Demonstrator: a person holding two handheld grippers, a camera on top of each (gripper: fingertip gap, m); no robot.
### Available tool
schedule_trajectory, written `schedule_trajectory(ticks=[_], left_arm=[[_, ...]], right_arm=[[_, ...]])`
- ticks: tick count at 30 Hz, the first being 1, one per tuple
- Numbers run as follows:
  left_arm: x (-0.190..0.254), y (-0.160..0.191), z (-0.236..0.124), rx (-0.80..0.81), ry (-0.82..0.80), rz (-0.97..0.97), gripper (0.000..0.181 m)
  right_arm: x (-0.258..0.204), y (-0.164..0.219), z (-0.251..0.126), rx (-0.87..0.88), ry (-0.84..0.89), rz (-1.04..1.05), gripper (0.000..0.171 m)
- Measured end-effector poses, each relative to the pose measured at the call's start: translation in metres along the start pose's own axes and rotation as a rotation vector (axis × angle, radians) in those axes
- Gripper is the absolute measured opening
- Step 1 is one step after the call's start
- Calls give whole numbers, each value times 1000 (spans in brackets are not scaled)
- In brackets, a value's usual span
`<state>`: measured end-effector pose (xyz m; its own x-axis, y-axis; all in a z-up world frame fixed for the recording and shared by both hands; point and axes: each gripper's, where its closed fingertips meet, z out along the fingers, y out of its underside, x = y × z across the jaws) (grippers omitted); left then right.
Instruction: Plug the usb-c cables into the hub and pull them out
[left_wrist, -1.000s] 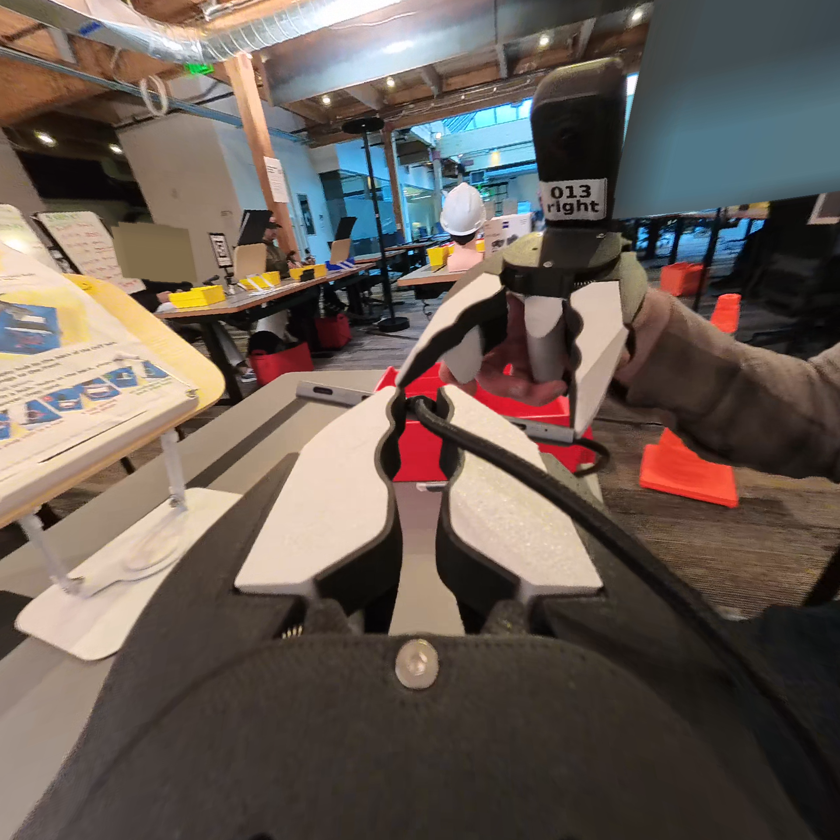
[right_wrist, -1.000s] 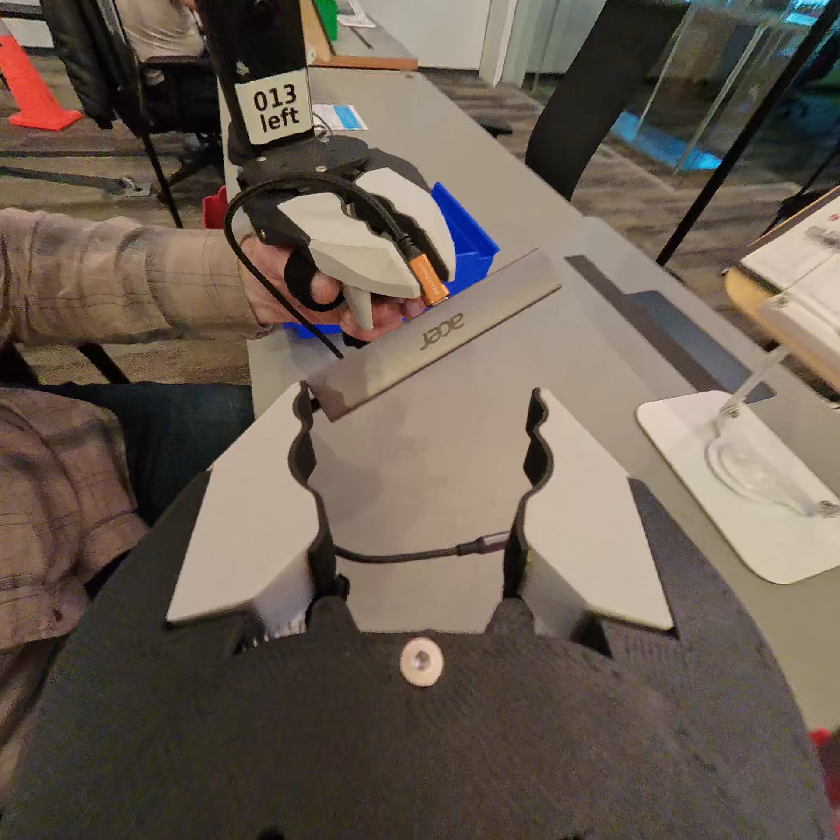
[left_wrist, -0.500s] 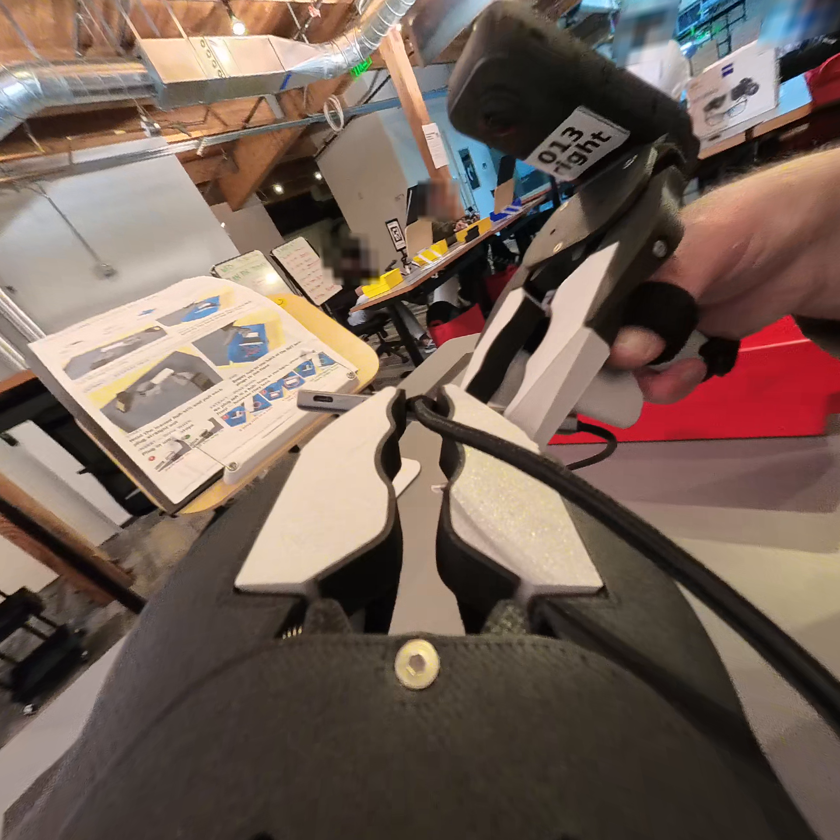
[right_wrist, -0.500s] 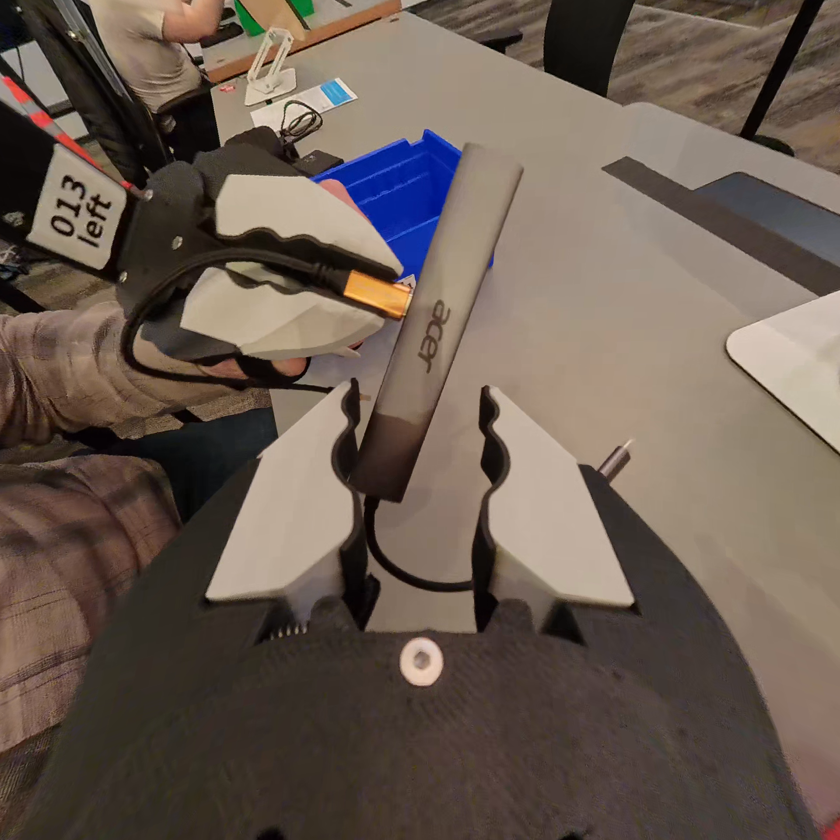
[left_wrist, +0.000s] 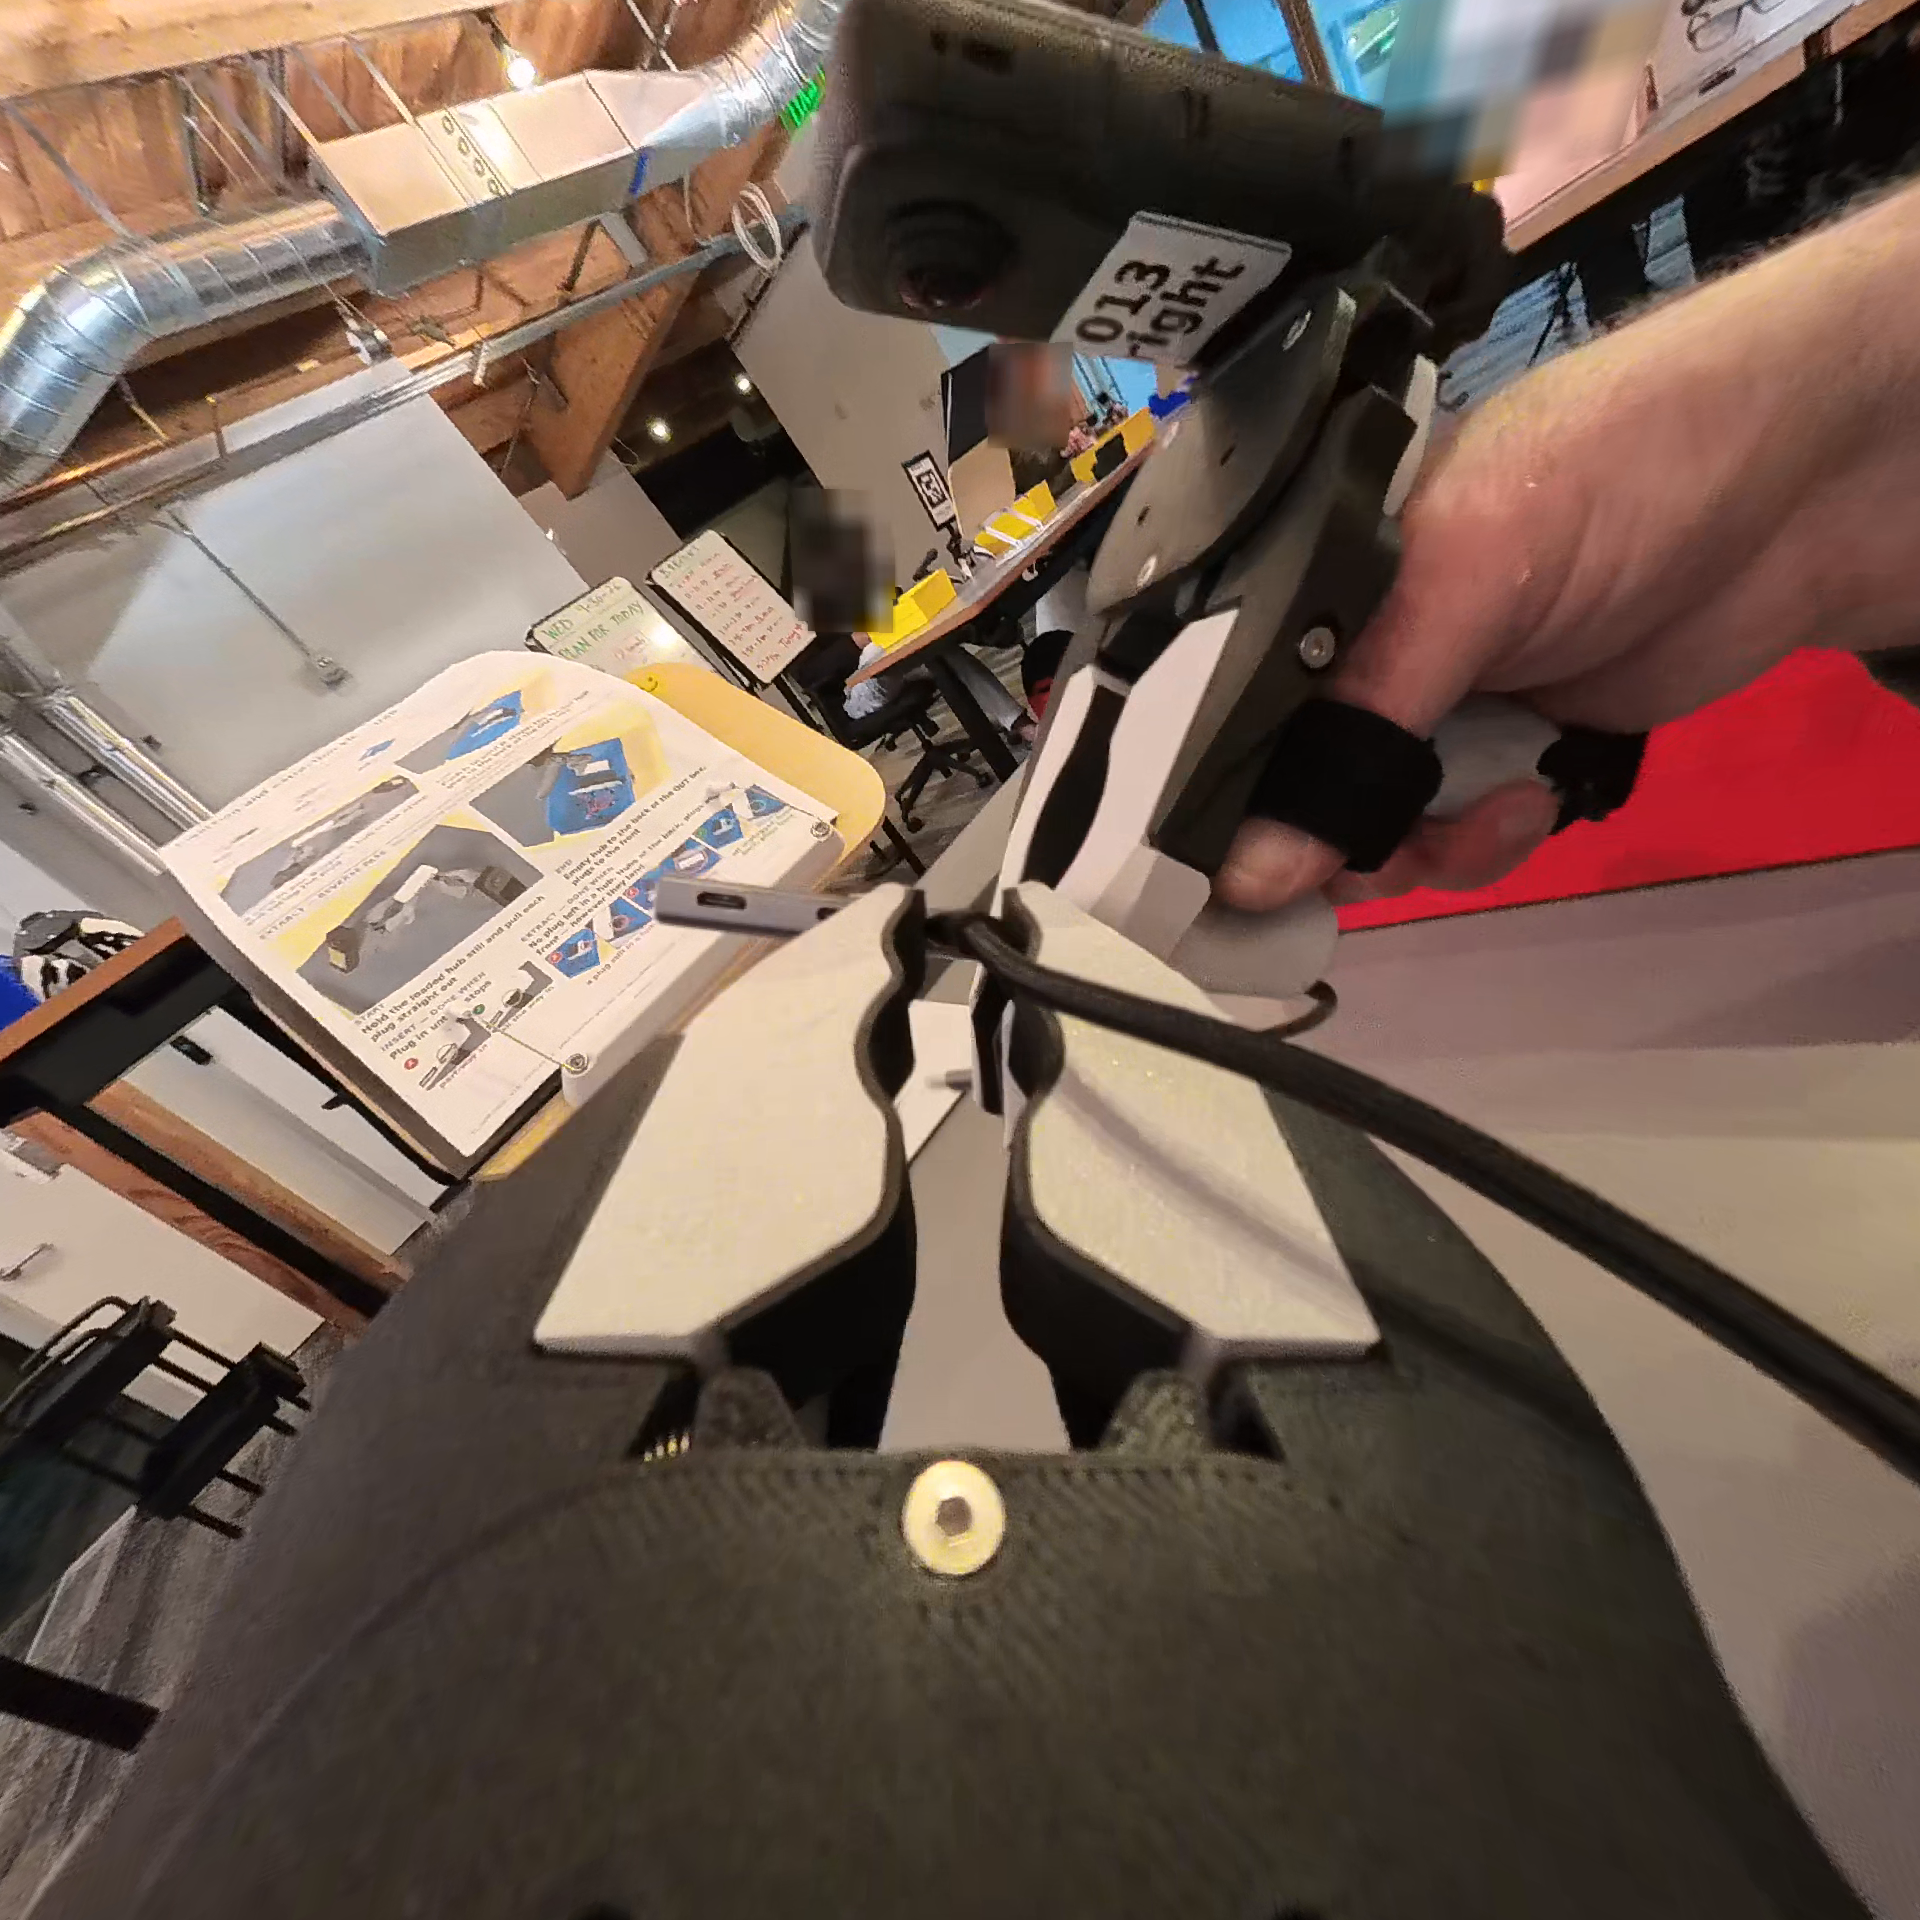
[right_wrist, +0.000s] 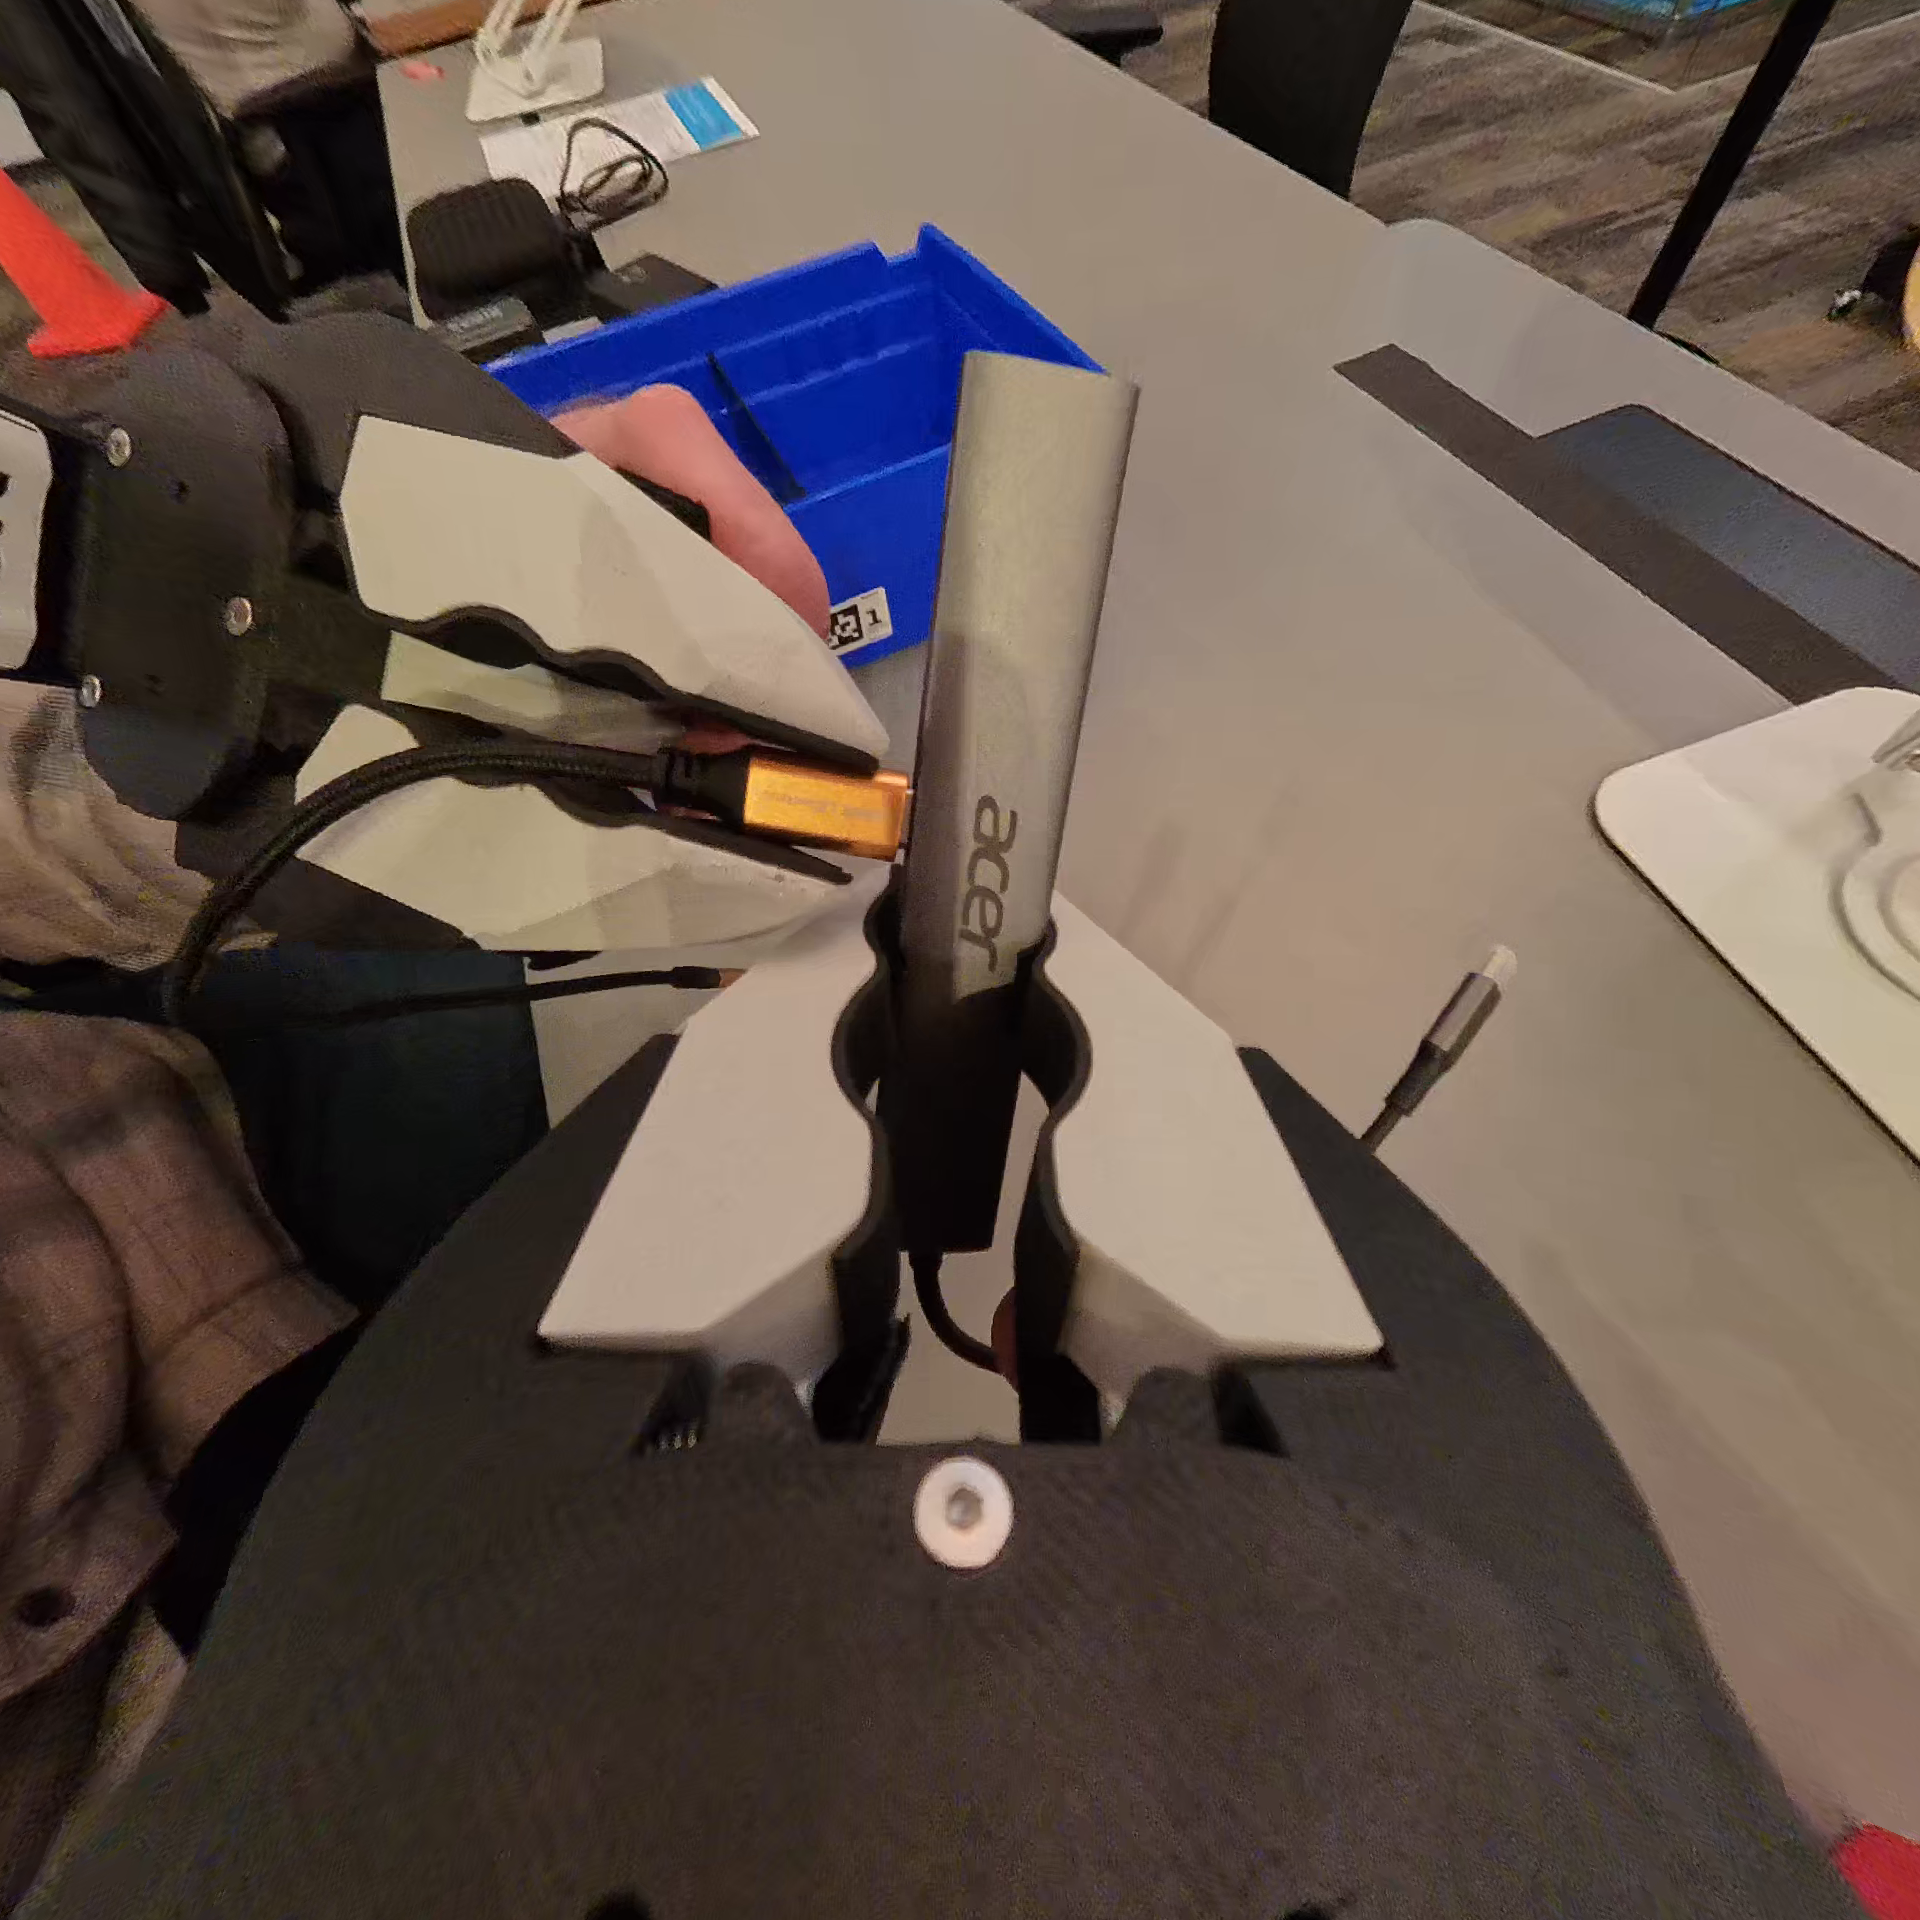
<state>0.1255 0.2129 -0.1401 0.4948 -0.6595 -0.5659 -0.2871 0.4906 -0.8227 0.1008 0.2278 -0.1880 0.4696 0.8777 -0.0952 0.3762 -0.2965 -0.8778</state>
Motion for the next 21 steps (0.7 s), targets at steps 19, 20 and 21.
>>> schedule_trajectory(ticks=[19, 20, 21], left_arm=[[-12, 7, 5, -135, -229, 223, 12], [-12, 8, 5, -152, -247, 233, 12], [-13, 9, 5, -163, -258, 232, 12]], right_arm=[[14, -8, 6, 57, 77, 55, 15], [16, -8, 7, 58, 88, 49, 14], [16, -9, 7, 61, 92, 48, 14]])
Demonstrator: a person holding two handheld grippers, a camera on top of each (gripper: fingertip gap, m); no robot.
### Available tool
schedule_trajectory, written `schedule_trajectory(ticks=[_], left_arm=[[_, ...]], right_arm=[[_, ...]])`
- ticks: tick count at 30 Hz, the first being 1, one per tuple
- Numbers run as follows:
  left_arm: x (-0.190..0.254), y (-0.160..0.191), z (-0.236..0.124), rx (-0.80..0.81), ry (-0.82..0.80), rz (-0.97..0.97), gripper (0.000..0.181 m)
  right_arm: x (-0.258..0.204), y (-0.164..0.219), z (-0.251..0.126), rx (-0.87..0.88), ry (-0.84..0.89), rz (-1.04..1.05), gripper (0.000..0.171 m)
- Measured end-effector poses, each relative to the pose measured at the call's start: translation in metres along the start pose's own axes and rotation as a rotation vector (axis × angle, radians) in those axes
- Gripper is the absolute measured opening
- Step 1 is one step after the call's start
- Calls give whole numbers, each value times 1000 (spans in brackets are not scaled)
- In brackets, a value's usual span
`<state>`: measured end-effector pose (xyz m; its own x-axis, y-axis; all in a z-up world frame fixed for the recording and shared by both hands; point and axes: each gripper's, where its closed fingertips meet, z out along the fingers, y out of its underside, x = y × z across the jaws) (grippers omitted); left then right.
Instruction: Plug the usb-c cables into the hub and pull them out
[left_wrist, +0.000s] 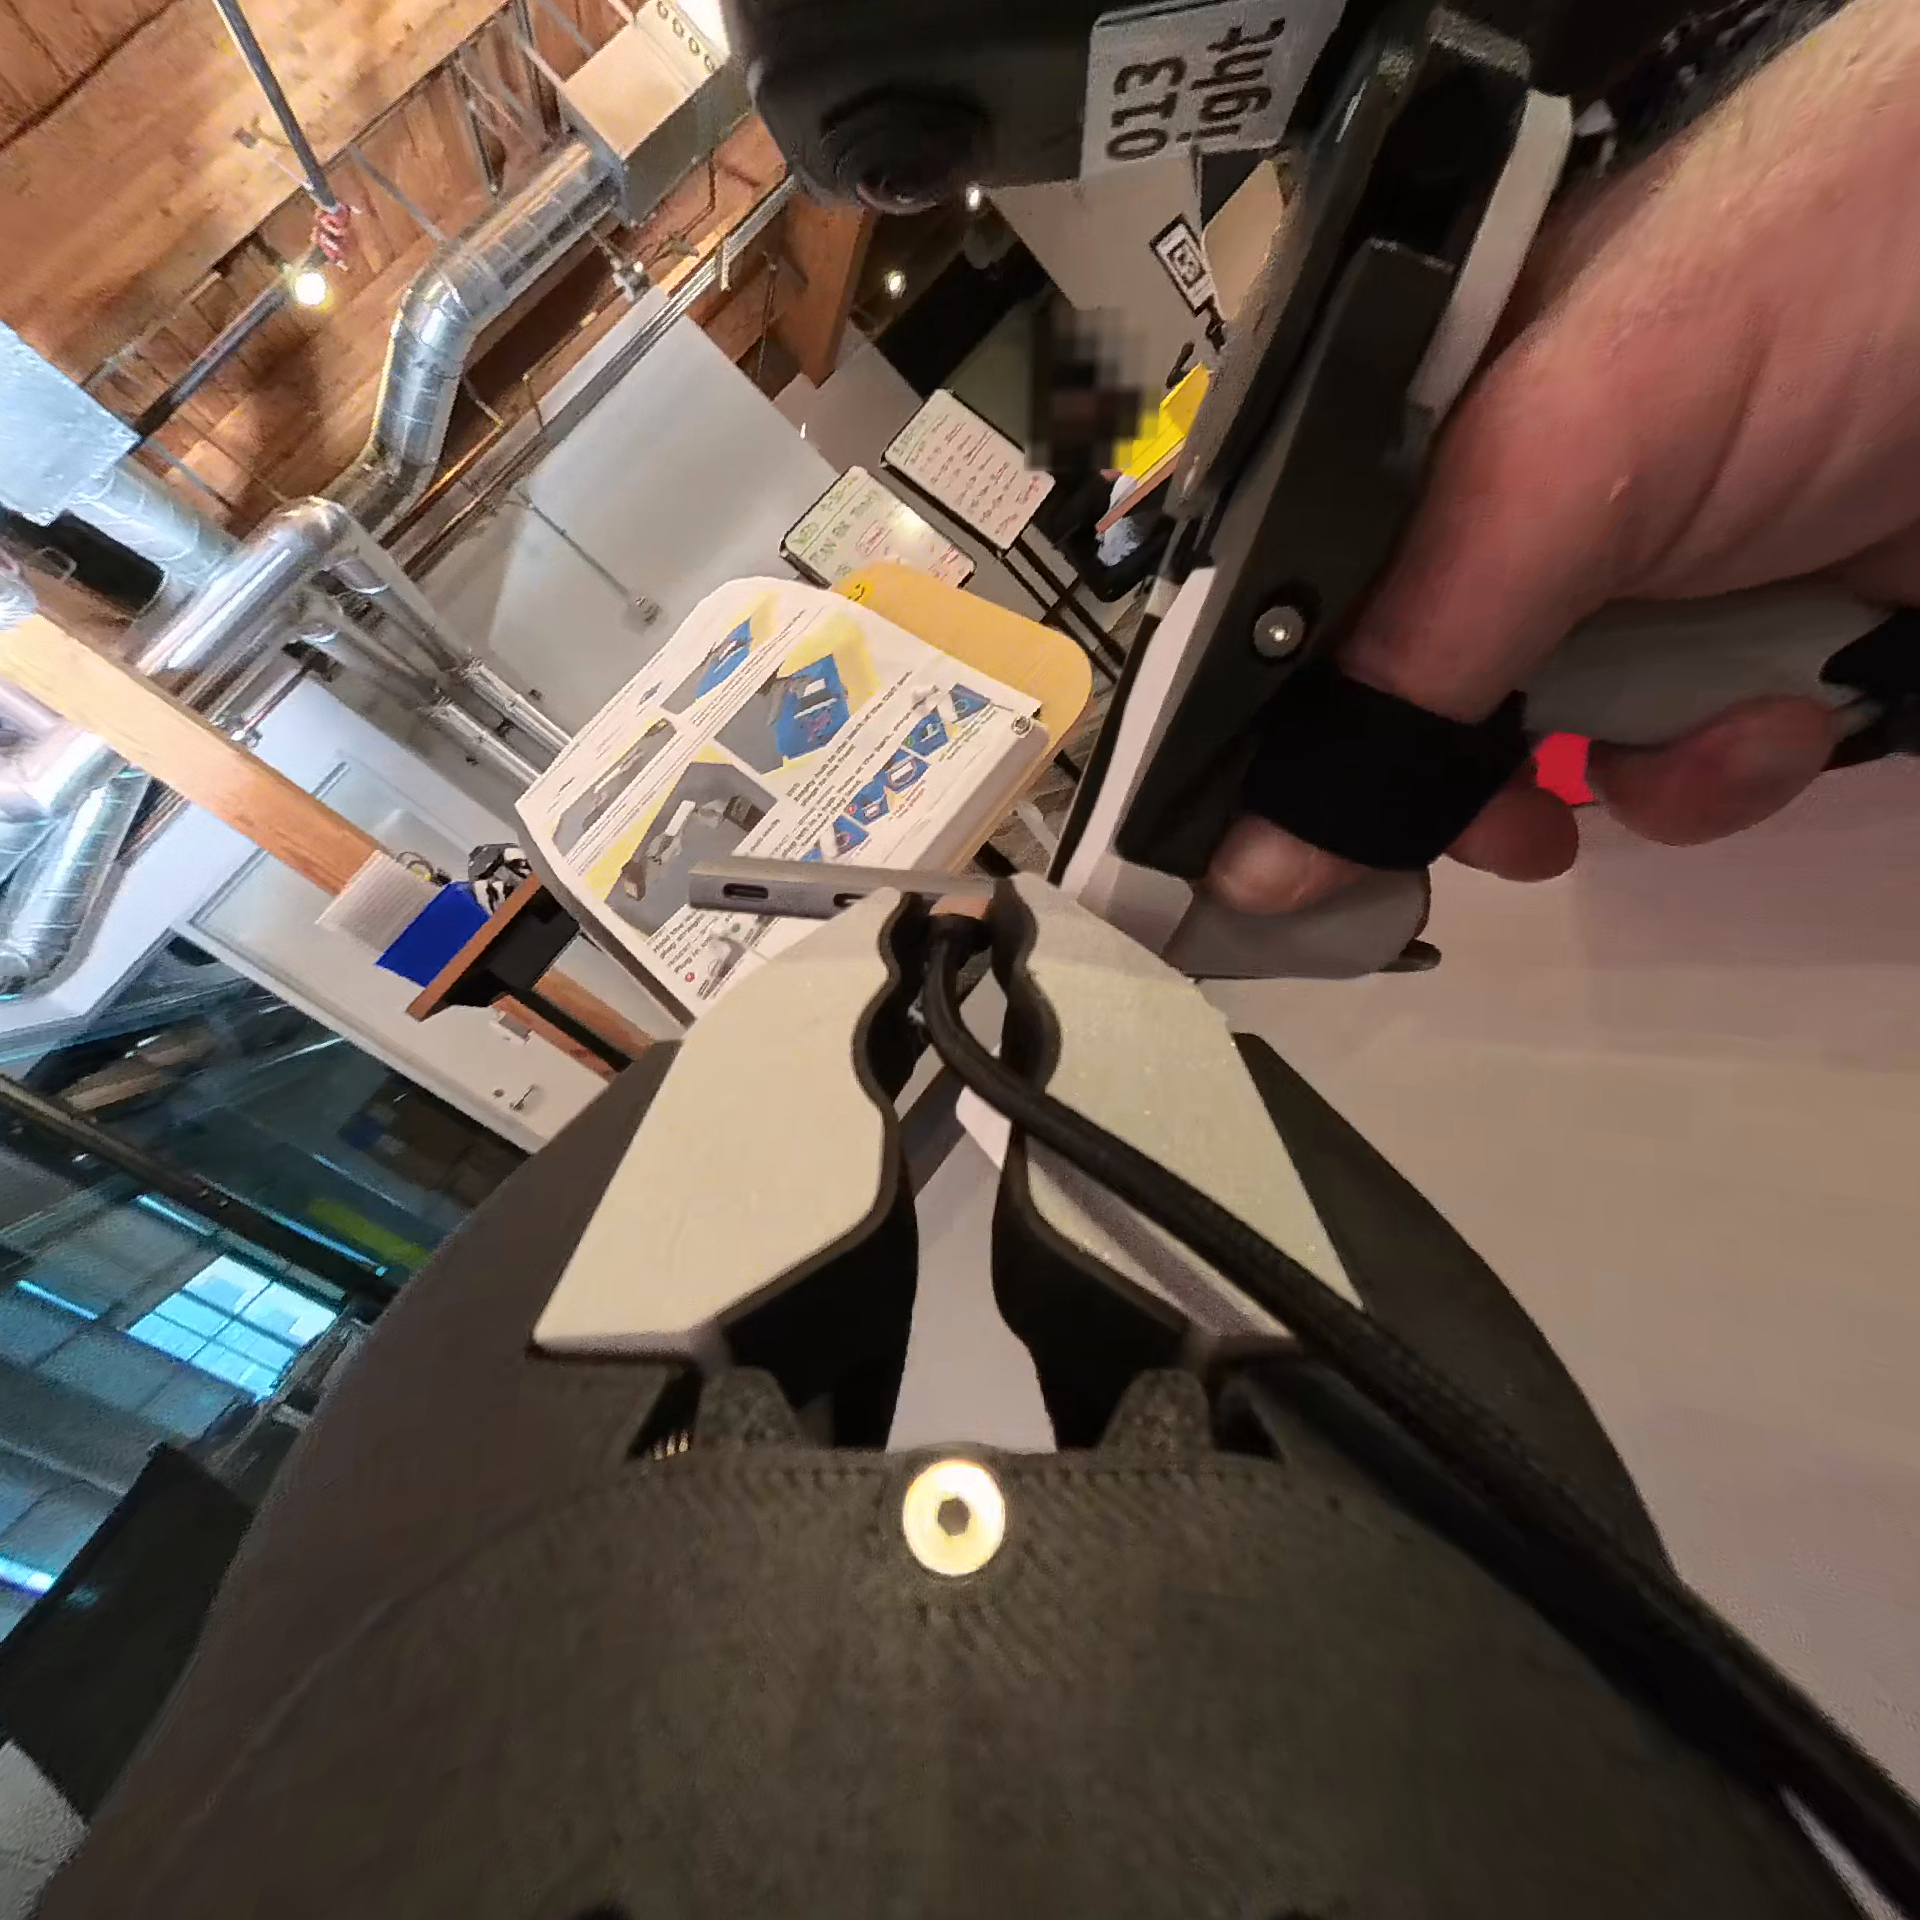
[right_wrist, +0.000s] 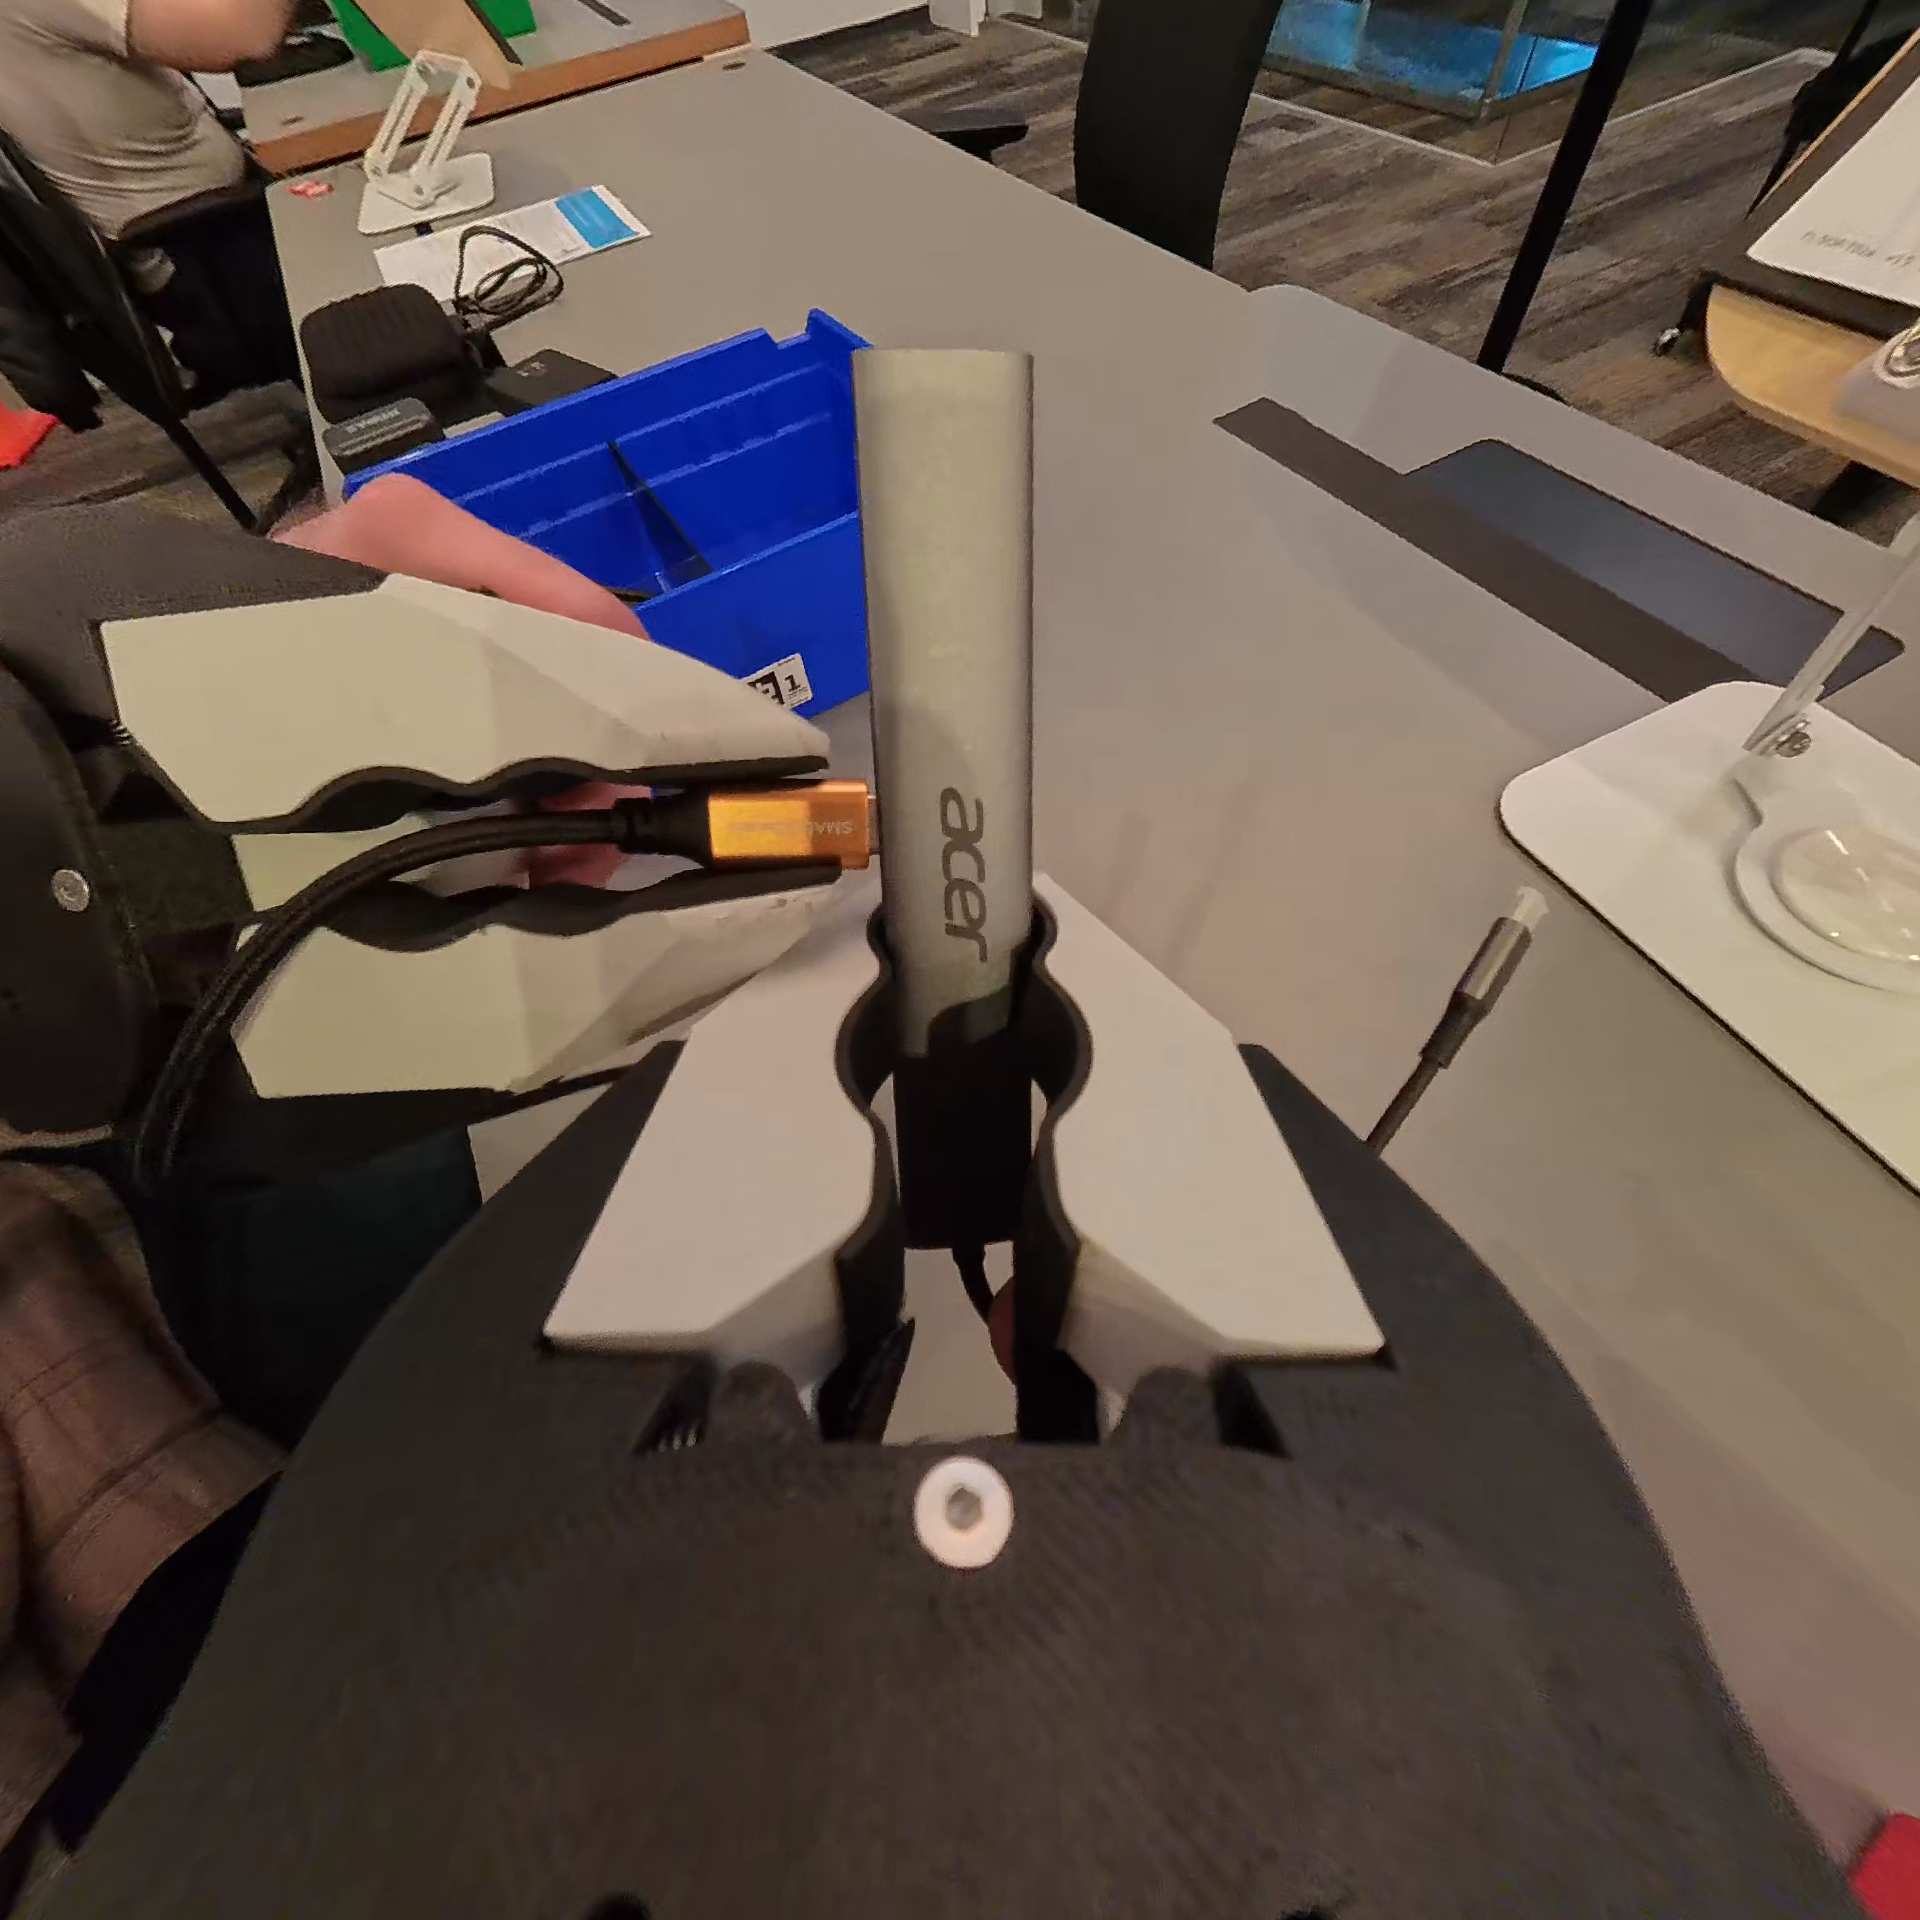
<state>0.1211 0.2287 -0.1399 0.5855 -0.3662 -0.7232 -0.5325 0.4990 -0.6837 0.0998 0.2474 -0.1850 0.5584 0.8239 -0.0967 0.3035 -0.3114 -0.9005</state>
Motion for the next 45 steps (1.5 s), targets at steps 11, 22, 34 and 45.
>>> schedule_trajectory(ticks=[11, 22, 34, 45], left_arm=[[-4, -3, -1, 77, 209, -115, 12], [-7, 1, 1, -52, -12, 33, 12], [-20, 2, 1, 9, 110, -54, 11], [-34, 2, -2, -7, -58, -27, 12]], right_arm=[[-2, -8, -3, 35, -19, -84, 15], [7, -8, 2, 37, 58, -42, 13], [8, -23, 4, 51, 99, -68, 14], [34, -12, -5, 58, 181, -15, 14]])
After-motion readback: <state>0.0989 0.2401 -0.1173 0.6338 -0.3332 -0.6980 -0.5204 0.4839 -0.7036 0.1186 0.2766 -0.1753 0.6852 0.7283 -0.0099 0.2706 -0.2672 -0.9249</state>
